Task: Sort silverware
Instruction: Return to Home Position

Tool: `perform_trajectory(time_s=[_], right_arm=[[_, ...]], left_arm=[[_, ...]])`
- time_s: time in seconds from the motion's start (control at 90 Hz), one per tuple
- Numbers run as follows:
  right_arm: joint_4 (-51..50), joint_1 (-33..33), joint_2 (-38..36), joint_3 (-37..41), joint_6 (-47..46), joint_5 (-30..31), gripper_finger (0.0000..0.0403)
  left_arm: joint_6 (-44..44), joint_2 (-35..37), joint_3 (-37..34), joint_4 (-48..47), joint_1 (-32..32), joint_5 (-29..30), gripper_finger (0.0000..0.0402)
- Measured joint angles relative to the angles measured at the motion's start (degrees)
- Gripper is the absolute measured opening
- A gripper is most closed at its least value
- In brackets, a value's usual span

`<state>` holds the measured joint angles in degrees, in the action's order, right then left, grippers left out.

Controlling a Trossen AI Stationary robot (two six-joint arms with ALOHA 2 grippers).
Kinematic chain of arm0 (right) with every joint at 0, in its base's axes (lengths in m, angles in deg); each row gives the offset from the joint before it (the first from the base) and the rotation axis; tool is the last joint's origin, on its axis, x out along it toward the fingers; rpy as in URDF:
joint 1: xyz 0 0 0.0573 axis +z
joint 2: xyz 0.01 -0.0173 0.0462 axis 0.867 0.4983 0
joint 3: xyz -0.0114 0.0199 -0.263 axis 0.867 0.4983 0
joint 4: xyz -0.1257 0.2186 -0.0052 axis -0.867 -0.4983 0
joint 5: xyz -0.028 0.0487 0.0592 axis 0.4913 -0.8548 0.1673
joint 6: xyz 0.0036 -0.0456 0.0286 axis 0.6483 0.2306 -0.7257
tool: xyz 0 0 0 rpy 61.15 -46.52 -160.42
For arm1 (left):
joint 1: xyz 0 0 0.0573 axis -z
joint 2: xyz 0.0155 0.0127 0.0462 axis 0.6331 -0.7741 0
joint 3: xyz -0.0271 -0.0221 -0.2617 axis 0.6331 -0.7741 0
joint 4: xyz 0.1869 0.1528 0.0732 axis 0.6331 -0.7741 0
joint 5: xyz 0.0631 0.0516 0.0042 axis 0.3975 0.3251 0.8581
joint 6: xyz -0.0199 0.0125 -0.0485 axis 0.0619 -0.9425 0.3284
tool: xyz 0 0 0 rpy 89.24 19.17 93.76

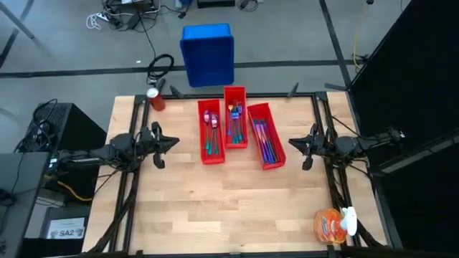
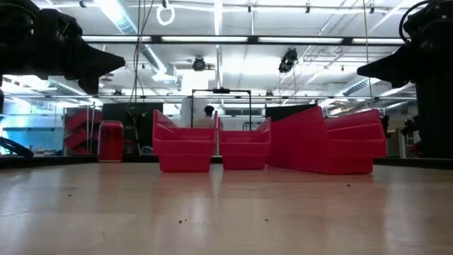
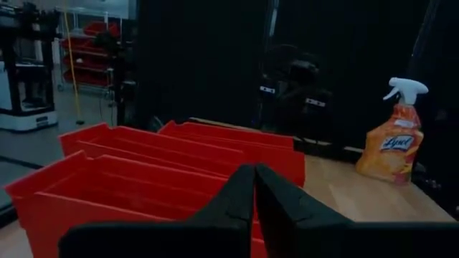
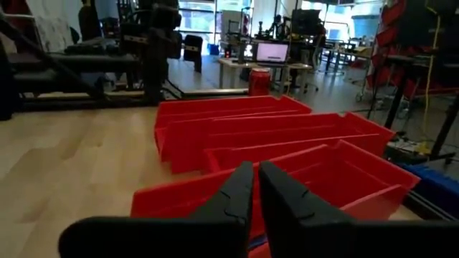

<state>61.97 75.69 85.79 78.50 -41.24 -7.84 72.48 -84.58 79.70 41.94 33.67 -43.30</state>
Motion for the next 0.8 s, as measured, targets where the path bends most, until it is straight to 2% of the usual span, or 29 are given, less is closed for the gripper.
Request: perform_trajectory(time_s=[0.8], right_arm=[[0.1,0.0,0.0,-0.2,0.0,0.0,0.0024]], left_arm=[[0.0,0.0,0.0,0.0,0.0,-0.1,0.0]])
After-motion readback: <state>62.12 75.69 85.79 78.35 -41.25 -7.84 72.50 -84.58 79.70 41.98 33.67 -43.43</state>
